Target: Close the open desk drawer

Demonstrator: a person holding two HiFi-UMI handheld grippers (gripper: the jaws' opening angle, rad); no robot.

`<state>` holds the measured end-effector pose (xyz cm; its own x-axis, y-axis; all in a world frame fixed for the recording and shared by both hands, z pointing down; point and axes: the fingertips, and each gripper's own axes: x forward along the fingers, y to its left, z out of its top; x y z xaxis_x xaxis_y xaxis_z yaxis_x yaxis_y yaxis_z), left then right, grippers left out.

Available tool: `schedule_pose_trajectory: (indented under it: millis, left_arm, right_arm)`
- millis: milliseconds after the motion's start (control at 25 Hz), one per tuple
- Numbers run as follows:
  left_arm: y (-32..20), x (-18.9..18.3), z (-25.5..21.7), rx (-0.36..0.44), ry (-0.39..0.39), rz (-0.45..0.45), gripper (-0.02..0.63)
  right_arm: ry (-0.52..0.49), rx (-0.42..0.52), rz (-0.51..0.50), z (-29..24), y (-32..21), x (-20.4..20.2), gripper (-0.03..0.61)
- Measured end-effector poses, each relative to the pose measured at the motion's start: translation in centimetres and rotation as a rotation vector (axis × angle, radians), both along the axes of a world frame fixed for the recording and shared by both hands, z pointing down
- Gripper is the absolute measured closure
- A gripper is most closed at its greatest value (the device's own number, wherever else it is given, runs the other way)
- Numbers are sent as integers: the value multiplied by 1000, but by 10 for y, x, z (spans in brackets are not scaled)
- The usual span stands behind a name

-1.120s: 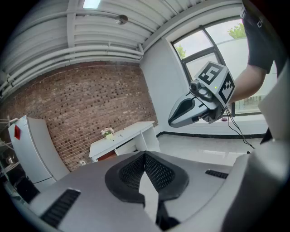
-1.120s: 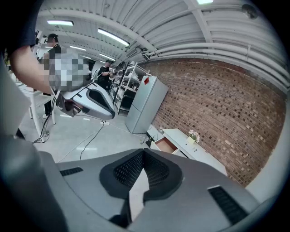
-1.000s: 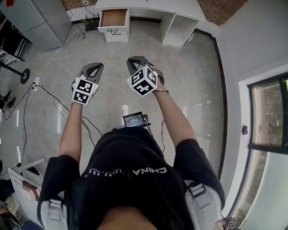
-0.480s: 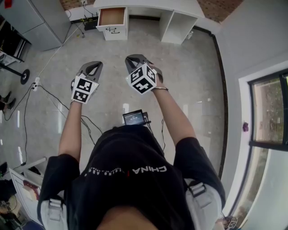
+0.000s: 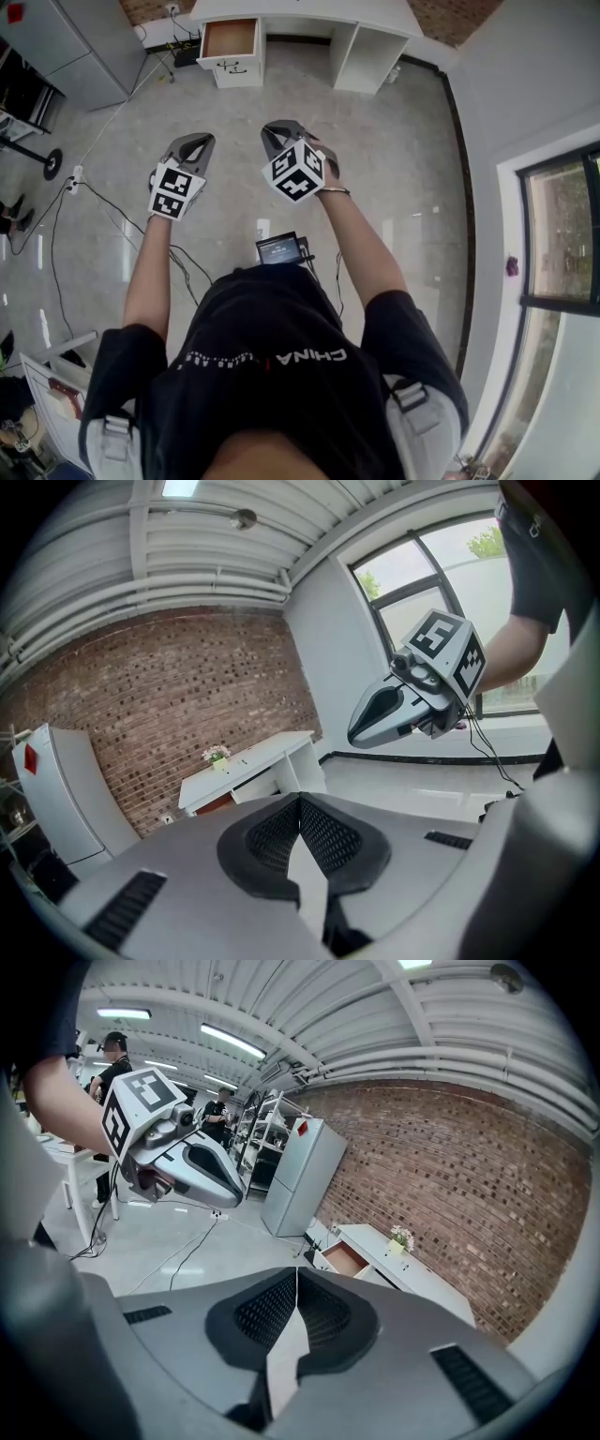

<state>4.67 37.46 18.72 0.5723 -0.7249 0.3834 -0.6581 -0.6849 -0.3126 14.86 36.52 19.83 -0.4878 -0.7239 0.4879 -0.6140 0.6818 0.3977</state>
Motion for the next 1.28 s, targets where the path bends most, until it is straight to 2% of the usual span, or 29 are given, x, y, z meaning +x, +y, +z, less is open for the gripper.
schedule_pose_trajectory:
  millis: [440,680,1000,1280]
  left_arm:
    - [-15,35,6,-1,-49,-21,601]
    - [-24,41,18,-16,-41,-48,601]
    - [-71,19,36,-23,-39,-55,601]
    - [-167,-31,46,-23,-22,-38,601]
  right_arm:
    - [-18,-21,-19,10,-14,46,561]
    - [-27,-56,-24,31,-28,61,561]
    - [-18,-102,-21,56,-68,41,561]
    - [-4,-105,19,61,-161,0,561]
